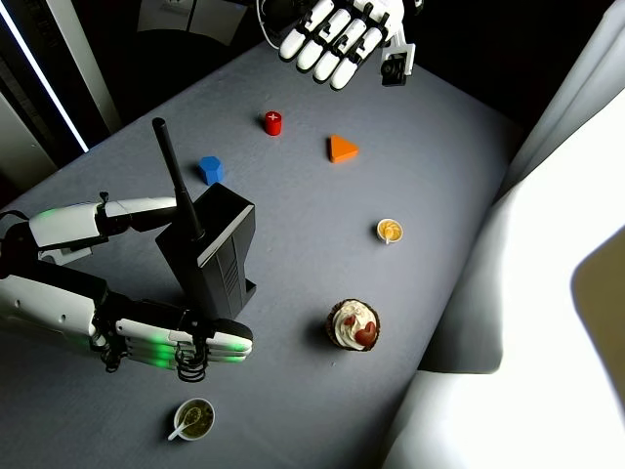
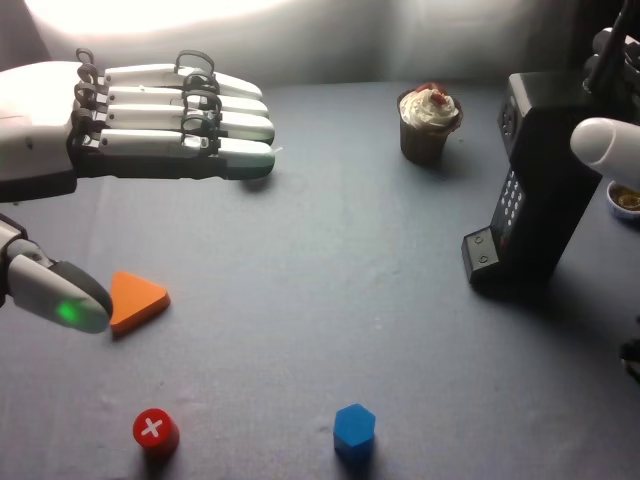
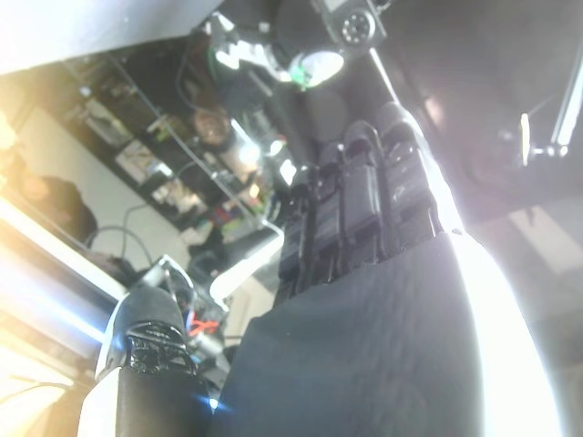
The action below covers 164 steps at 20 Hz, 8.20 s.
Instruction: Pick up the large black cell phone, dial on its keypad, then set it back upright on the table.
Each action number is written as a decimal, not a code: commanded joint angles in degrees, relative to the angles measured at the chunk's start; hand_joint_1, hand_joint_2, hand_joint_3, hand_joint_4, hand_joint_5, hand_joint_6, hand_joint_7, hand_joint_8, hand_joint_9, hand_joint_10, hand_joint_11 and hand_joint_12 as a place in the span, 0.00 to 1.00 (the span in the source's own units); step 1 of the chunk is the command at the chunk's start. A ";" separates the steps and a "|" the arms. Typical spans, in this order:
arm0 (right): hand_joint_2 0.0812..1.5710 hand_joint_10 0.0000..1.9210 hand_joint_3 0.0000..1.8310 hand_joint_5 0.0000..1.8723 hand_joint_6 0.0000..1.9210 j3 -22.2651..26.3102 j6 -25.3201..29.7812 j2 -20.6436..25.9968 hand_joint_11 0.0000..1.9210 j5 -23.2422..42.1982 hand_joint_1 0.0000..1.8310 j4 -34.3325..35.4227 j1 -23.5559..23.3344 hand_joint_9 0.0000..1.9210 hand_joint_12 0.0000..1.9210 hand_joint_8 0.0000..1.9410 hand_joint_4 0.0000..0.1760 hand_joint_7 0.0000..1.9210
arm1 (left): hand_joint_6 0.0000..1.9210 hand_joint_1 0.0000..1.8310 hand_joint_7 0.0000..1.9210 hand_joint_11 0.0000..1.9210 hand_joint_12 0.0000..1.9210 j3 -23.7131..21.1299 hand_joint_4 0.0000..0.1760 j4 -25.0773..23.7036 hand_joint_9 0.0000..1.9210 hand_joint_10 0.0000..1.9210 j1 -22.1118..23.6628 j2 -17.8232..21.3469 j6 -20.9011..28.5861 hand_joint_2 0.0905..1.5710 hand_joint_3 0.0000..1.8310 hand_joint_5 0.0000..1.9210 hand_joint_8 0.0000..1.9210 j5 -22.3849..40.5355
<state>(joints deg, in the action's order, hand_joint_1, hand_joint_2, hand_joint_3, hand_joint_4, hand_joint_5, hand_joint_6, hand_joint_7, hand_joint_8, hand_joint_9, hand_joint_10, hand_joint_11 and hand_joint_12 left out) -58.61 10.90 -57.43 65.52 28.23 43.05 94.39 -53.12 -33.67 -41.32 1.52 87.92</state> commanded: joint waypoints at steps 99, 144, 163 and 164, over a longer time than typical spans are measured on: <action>0.70 0.63 0.00 0.51 0.44 -6.31 11.44 7.31 0.41 8.13 0.81 -18.89 -12.54 0.45 0.85 0.55 0.00 0.45 | 0.00 0.71 0.32 0.22 1.00 -10.86 1.00 13.32 0.35 1.00 10.32 -8.25 -12.08 0.82 0.00 0.03 0.86 -32.53; 0.70 0.60 0.00 0.49 0.48 -7.02 -0.86 0.46 0.40 6.12 0.81 -10.52 -16.82 0.47 0.86 0.50 0.00 0.48 | 0.00 0.71 0.33 0.17 1.00 -11.84 0.90 10.96 0.39 1.00 14.42 -14.16 -14.12 0.81 0.00 0.02 0.84 -40.15; 0.70 0.60 0.00 0.49 0.50 -7.50 3.23 1.57 0.40 6.08 0.81 -11.14 -16.99 0.47 0.85 0.51 0.00 0.47 | 0.00 0.71 0.34 0.15 1.00 -10.01 0.93 9.69 0.40 1.00 14.15 -14.07 -11.71 0.81 0.00 0.03 0.83 -38.70; 0.71 0.62 0.00 0.48 0.52 -7.56 3.22 1.57 0.38 6.08 0.81 -11.15 -16.99 0.46 0.86 0.53 0.00 0.46 | 0.00 0.71 0.34 0.14 1.00 -10.67 0.89 9.69 0.40 1.00 14.57 -14.62 -11.84 0.81 0.00 0.03 0.83 -39.04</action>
<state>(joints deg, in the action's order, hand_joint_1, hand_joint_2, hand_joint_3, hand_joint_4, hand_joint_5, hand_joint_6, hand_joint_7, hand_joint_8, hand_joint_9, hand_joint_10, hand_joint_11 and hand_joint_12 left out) -65.95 12.67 -56.62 63.09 16.73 27.03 84.03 -46.35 -20.51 -55.92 -10.26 44.01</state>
